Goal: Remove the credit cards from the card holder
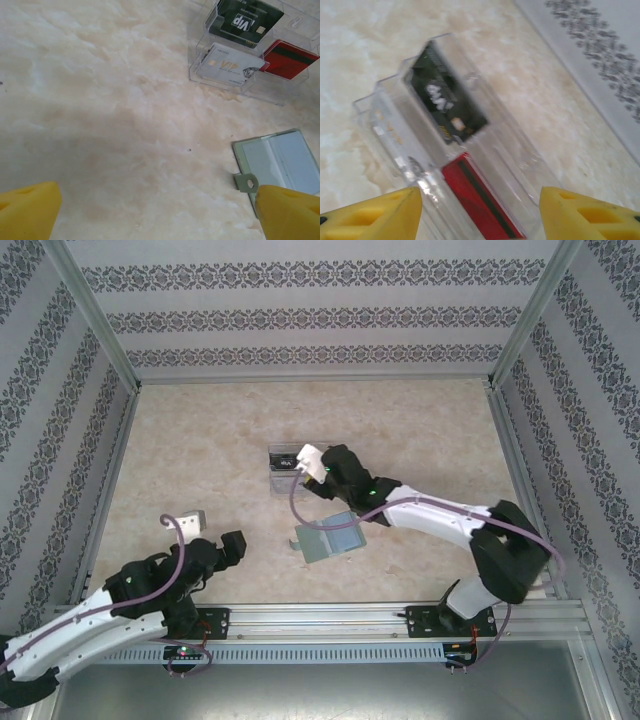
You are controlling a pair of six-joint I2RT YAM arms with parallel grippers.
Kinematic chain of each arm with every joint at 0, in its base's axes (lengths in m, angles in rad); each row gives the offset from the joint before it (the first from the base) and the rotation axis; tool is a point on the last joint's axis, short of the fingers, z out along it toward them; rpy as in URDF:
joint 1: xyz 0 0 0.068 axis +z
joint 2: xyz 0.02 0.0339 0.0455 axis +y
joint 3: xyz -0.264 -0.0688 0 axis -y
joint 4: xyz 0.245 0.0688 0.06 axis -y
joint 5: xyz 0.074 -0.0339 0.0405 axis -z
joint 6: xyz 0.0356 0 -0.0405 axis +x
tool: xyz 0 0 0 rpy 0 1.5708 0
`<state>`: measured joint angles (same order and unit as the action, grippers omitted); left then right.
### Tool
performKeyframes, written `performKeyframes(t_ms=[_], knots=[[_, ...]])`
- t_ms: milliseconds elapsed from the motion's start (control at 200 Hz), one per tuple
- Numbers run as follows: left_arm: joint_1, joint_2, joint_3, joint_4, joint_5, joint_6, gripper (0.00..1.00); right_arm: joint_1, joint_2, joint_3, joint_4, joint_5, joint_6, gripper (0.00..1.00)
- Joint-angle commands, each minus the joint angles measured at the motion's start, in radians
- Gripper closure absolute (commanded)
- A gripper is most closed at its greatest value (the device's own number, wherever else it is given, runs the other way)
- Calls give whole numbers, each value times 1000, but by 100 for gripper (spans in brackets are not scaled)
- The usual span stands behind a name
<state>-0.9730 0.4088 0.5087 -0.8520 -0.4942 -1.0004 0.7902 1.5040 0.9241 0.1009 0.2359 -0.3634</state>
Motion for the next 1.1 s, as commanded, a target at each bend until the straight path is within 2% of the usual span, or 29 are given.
performKeyframes(t_ms=[0,40,85,130,145,165,300,420,550,640,729,869,969,1094], knots=[[11,131,99,76,-89,44,0,-56,-95,-104,140,66,114,30],[13,188,127,96,-107,61,0,-80,-126,-145,171,76,138,26],[21,247,156,124,-119,91,0,-112,-164,-187,200,78,171,25],[36,305,189,145,-134,110,0,-142,-200,-226,224,94,208,18],[40,323,198,152,-141,114,0,-150,-212,-238,233,105,220,5],[47,345,208,159,-147,118,0,-164,-228,-256,245,120,234,2],[133,487,282,234,-123,198,0,-256,-336,-356,288,188,308,2],[276,646,365,227,-85,236,0,-375,-383,-429,315,214,396,2],[406,762,394,287,-86,295,1,-441,-353,-462,367,295,413,2],[499,802,400,344,-48,371,0,-454,-343,-470,378,294,360,2],[596,835,429,343,-64,426,1,-486,-285,-492,432,312,343,2],[726,884,439,402,-90,562,1,-515,-149,-480,538,270,299,2],[833,943,428,463,3,641,1,-522,-92,-479,610,258,256,2],[922,1029,396,548,41,673,1,-590,-80,-530,720,139,276,2]])
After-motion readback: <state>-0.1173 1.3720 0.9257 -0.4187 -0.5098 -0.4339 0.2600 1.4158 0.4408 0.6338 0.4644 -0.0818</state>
